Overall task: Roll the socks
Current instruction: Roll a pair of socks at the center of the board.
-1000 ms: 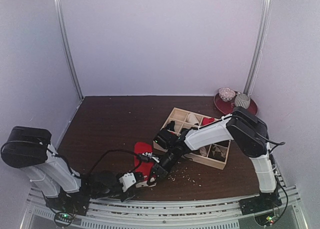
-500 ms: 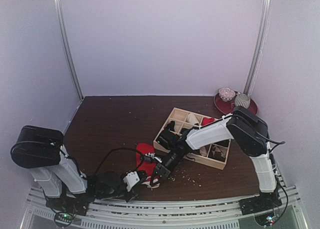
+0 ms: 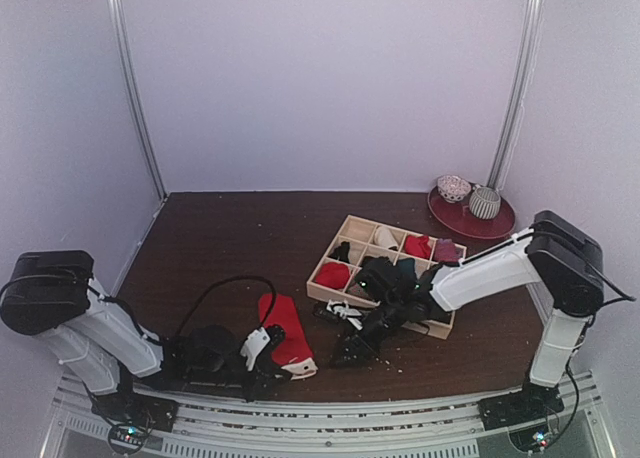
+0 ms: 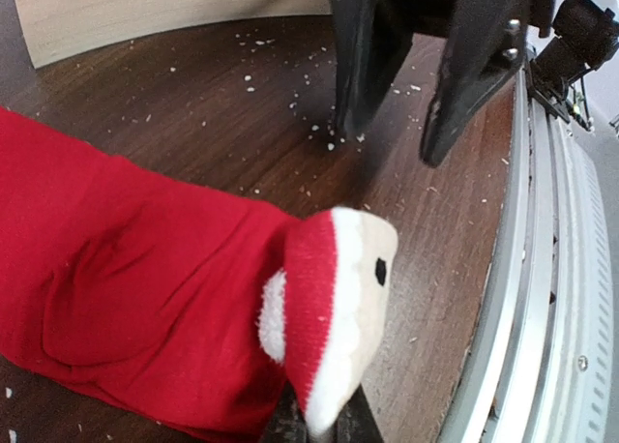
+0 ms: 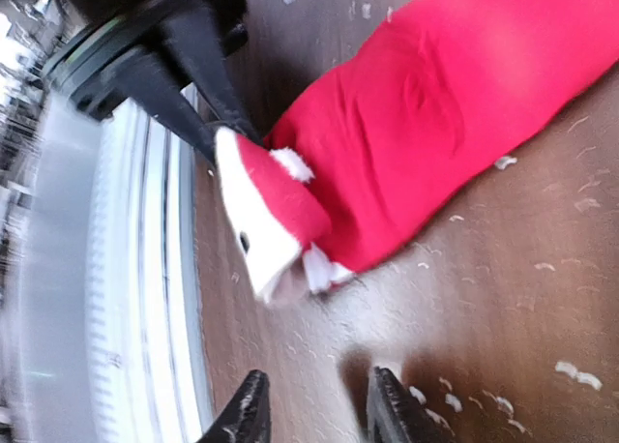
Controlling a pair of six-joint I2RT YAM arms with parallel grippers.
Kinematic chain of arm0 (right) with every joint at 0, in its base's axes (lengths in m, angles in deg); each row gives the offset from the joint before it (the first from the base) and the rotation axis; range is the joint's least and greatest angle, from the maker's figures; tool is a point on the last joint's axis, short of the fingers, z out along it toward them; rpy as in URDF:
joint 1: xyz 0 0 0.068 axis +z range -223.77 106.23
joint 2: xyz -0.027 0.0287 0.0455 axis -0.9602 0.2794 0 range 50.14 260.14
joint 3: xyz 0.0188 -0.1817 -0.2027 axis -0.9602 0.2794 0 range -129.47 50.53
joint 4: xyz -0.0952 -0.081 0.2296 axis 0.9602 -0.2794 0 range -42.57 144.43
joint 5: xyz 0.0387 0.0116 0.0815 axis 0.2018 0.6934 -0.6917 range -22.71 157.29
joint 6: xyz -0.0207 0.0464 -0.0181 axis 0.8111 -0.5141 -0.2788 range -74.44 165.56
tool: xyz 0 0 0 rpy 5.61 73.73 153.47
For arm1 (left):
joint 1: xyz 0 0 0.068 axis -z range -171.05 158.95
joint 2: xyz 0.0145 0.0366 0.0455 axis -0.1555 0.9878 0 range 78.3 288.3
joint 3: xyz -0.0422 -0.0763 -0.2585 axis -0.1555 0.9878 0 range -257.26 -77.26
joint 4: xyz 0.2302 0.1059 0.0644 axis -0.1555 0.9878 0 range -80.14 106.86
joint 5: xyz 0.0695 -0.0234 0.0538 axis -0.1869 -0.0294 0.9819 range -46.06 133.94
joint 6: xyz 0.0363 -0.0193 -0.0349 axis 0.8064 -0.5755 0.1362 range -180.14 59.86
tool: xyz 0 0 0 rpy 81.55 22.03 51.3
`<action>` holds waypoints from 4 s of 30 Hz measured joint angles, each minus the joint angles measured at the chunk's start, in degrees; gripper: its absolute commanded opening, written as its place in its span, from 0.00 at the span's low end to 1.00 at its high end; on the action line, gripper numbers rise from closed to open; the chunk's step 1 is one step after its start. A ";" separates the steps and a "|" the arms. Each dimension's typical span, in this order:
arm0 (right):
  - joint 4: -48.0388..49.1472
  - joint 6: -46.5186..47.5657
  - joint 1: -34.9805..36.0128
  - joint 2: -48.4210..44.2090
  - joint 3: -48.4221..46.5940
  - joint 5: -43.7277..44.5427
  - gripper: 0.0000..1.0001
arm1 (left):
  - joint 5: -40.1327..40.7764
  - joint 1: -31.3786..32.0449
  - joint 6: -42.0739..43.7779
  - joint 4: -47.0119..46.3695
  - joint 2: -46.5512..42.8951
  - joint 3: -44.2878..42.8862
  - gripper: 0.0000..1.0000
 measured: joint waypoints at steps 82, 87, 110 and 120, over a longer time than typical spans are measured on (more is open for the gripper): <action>-6.01 -8.39 4.35 16.59 -16.13 -15.04 0.21 | -5.03 1.62 17.53 -11.37 0.59 3.54 0.38; -6.12 -8.39 4.37 16.59 -16.04 -15.23 0.21 | -5.57 1.60 17.64 -12.74 4.46 1.31 0.23; -9.09 -3.80 4.15 1.79 -9.40 0.57 0.60 | -5.84 1.55 8.48 -14.56 11.69 -3.65 0.00; -2.84 0.66 10.16 -28.81 -1.38 38.10 1.00 | -6.38 1.55 4.79 -14.10 13.14 -4.83 0.00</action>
